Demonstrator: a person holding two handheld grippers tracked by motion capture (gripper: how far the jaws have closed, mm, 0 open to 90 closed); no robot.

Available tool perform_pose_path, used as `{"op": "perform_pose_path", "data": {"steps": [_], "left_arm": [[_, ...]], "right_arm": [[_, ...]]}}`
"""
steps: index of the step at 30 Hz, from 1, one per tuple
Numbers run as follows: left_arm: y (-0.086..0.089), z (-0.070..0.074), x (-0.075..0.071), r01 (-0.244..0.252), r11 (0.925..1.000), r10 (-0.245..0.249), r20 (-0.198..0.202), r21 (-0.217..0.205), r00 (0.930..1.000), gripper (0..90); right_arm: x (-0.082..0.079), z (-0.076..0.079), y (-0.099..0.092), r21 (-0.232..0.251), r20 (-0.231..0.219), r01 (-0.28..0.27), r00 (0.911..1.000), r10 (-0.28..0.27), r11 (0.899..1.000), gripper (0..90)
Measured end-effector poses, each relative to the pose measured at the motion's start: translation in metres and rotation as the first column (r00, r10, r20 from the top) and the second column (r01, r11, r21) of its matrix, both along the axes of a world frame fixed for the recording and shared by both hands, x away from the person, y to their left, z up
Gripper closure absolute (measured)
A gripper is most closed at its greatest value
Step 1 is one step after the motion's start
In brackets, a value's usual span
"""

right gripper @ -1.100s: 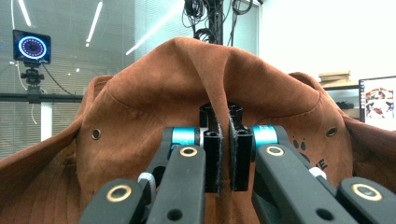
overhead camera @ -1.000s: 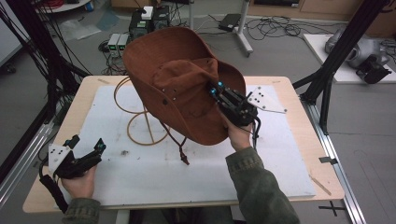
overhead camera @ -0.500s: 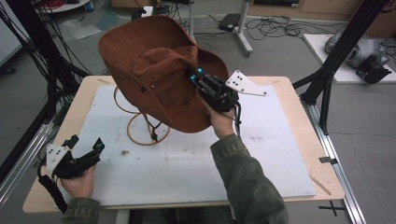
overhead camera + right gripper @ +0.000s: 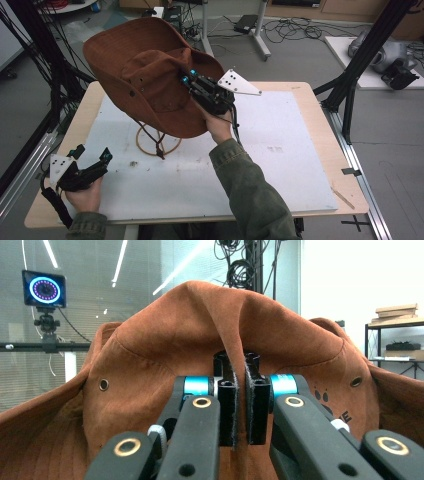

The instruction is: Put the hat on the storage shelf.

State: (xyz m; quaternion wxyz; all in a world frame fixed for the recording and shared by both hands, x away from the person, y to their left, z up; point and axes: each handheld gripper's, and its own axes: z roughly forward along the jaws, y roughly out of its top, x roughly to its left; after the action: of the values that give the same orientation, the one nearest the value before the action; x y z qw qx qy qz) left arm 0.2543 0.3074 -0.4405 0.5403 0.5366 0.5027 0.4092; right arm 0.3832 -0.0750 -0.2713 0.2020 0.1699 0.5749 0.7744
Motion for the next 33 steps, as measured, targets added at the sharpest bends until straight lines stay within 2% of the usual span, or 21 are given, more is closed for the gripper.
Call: {"op": "perform_pose_path", "data": {"steps": [5,11,17,33], "left_arm": [[0.002,0.0,-0.001,-0.005,1.0,0.005,0.003,-0.007,1.0,12.6],[0.004,0.0,-0.002,-0.012,0.9998,0.012,0.005,-0.018,0.9999,12.6],[0.004,0.0,-0.002,-0.009,0.9998,0.009,0.005,-0.02,0.9999,12.6],[0.004,-0.001,-0.001,-0.011,0.9997,0.011,0.003,-0.021,0.9999,12.6]], "right_arm": [[0.002,-0.002,0.013,-0.012,-0.001,-0.01,0.9999,0.01,1.0,87.2],[0.004,-0.01,0.024,-0.04,-0.033,-0.017,0.9993,0.016,0.999,85.2],[0.005,-0.024,0.03,-0.066,-0.062,0.0,0.9981,-0.004,0.998,88.2],[0.008,-0.036,0.04,-0.15,-0.126,-0.001,0.9918,-0.018,0.989,88.2]]}}
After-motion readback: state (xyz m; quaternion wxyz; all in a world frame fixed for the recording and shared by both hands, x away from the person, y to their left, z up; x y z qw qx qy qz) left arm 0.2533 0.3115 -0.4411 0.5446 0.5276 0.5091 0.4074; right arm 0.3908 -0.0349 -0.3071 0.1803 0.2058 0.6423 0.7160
